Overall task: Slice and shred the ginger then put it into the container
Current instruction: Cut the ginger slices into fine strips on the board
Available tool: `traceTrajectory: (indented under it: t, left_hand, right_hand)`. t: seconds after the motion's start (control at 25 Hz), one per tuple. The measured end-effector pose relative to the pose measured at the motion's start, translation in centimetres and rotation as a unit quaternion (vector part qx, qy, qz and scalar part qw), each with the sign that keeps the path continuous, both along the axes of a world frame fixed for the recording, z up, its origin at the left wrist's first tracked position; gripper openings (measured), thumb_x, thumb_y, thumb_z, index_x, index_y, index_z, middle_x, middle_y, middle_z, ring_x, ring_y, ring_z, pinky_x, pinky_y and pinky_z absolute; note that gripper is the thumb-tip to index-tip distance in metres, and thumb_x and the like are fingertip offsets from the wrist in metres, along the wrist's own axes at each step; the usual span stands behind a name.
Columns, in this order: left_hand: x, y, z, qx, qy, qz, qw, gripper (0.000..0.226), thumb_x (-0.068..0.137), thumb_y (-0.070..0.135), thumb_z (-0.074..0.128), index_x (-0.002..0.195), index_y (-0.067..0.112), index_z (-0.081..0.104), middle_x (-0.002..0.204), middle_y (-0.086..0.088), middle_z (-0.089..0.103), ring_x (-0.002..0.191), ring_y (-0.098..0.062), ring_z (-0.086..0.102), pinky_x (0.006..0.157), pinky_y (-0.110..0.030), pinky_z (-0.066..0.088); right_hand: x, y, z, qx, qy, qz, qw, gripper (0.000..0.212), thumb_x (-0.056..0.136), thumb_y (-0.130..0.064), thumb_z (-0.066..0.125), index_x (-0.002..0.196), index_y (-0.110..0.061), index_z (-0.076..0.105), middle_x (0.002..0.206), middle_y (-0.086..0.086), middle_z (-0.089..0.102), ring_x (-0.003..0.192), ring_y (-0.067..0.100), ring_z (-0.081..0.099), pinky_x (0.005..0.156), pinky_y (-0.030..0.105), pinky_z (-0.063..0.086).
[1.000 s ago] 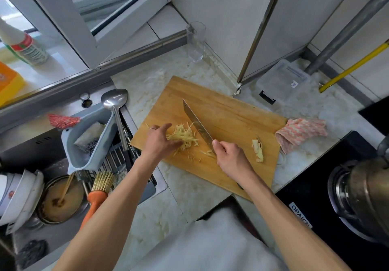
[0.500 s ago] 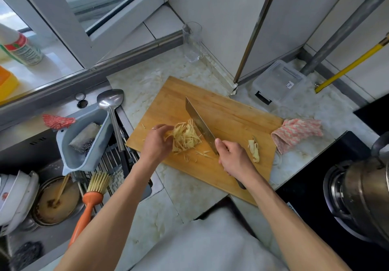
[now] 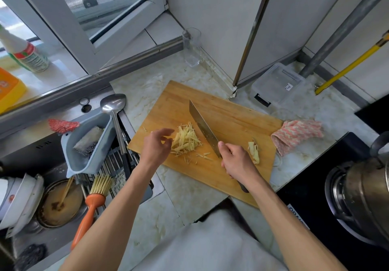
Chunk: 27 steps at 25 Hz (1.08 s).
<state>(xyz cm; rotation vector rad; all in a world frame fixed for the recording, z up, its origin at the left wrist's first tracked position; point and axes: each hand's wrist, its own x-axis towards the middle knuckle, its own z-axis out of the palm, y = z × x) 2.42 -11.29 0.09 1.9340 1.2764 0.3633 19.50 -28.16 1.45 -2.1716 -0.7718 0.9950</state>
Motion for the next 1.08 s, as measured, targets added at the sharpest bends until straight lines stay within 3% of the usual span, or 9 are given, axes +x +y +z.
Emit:
traceTrajectory:
  t: [0.16, 0.28, 0.44, 0.48, 0.56, 0.72, 0.84, 0.92, 1.08]
  left_hand:
    - [-0.6, -1.2, 0.4, 0.061, -0.013, -0.010, 0.998, 0.022, 0.093, 0.004, 0.061, 0.108, 0.011, 0.075, 0.103, -0.005, 0.075, 0.082, -0.010, 0.063, 0.072, -0.015, 0.048]
    - [-0.1, -3.3, -0.5, 0.127, -0.009, -0.142, 0.982, 0.023, 0.093, 0.011, 0.065, 0.115, 0.015, 0.073, 0.112, -0.004, 0.071, 0.093, -0.017, 0.066, 0.086, -0.036, 0.058]
    - [2.1, -4.9, -3.0, 0.302, 0.078, -0.427, 0.849, 0.033, 0.091, 0.027, 0.068, 0.124, 0.025, 0.068, 0.133, -0.006, 0.061, 0.122, -0.027, 0.057, 0.104, -0.046, 0.047]
    - [2.4, -4.5, -3.3, 0.336, 0.093, -0.454, 0.820, 0.033, 0.089, 0.026, 0.070, 0.123, 0.025, 0.069, 0.132, -0.007, 0.062, 0.122, -0.028, 0.057, 0.105, -0.046, 0.046]
    - [2.3, -3.1, -3.8, 0.377, 0.113, -0.443, 0.805, 0.033, 0.086, 0.021, 0.075, 0.118, 0.022, 0.072, 0.127, -0.008, 0.066, 0.119, -0.029, 0.060, 0.105, -0.046, 0.046]
    - [-0.5, -1.5, -3.9, 0.342, 0.061, -0.316, 0.883, 0.024, 0.089, 0.018, 0.065, 0.111, 0.016, 0.075, 0.119, -0.010, 0.067, 0.111, -0.033, 0.062, 0.093, -0.048, 0.053]
    - [-2.7, -1.2, -3.3, 0.199, 0.012, -0.111, 0.974, 0.023, 0.094, 0.016, 0.061, 0.114, 0.013, 0.073, 0.126, -0.010, 0.062, 0.109, -0.031, 0.060, 0.087, -0.040, 0.052]
    - [-4.0, -0.3, -3.1, 0.127, 0.011, -0.001, 0.992, 0.028, 0.095, 0.016, 0.061, 0.122, 0.011, 0.069, 0.132, -0.008, 0.057, 0.117, -0.027, 0.056, 0.095, -0.034, 0.046]
    - [-4.4, 2.0, -3.3, 0.055, 0.032, 0.036, 0.997, 0.045, 0.099, 0.018, 0.051, 0.143, 0.011, 0.051, 0.149, -0.010, 0.044, 0.136, -0.025, 0.042, 0.113, -0.037, 0.036]
  right_hand:
    - [0.2, -1.2, 0.2, 0.002, -0.003, -0.014, 1.000, 0.061, 0.101, -0.056, 0.036, 0.084, 0.001, 0.053, 0.066, 0.012, 0.053, 0.055, 0.022, 0.048, 0.054, 0.039, 0.042]
    - [0.0, -2.4, 0.1, 0.000, -0.017, -0.027, 1.000, 0.059, 0.103, -0.052, 0.035, 0.082, 0.000, 0.055, 0.074, 0.024, 0.061, 0.056, 0.022, 0.051, 0.057, 0.049, 0.050]
    - [-0.6, -3.4, 0.2, -0.003, -0.027, -0.038, 0.999, 0.054, 0.106, -0.045, 0.036, 0.071, -0.006, 0.052, 0.065, 0.015, 0.061, 0.058, 0.024, 0.055, 0.061, 0.044, 0.049]
    - [-1.0, -3.5, 0.3, 0.000, -0.030, -0.038, 0.999, 0.052, 0.106, -0.042, 0.037, 0.067, -0.010, 0.049, 0.060, 0.009, 0.057, 0.057, 0.022, 0.053, 0.061, 0.041, 0.045]
    - [-2.2, -3.1, 0.8, 0.000, -0.033, -0.024, 0.999, 0.049, 0.107, -0.039, 0.039, 0.062, -0.017, 0.042, 0.055, -0.001, 0.047, 0.052, 0.016, 0.044, 0.058, 0.035, 0.035]
    - [-4.0, -1.7, 0.7, 0.002, -0.030, 0.029, 0.999, 0.049, 0.106, -0.041, 0.039, 0.063, -0.017, 0.037, 0.054, -0.005, 0.038, 0.050, 0.013, 0.034, 0.049, 0.031, 0.025]
    - [-3.4, -1.2, 1.1, 0.027, -0.029, 0.007, 0.999, 0.049, 0.107, -0.041, 0.038, 0.064, -0.018, 0.037, 0.055, -0.004, 0.039, 0.052, 0.015, 0.035, 0.053, 0.033, 0.025]
    - [-2.7, -0.5, 1.7, 0.028, -0.030, 0.002, 0.999, 0.049, 0.107, -0.041, 0.037, 0.064, -0.018, 0.039, 0.055, -0.002, 0.041, 0.052, 0.016, 0.038, 0.055, 0.034, 0.027]
    - [-2.6, 1.6, 2.2, 0.031, -0.022, 0.019, 0.999, 0.053, 0.106, -0.045, 0.036, 0.068, -0.009, 0.044, 0.062, 0.010, 0.052, 0.056, 0.019, 0.045, 0.057, 0.033, 0.034]
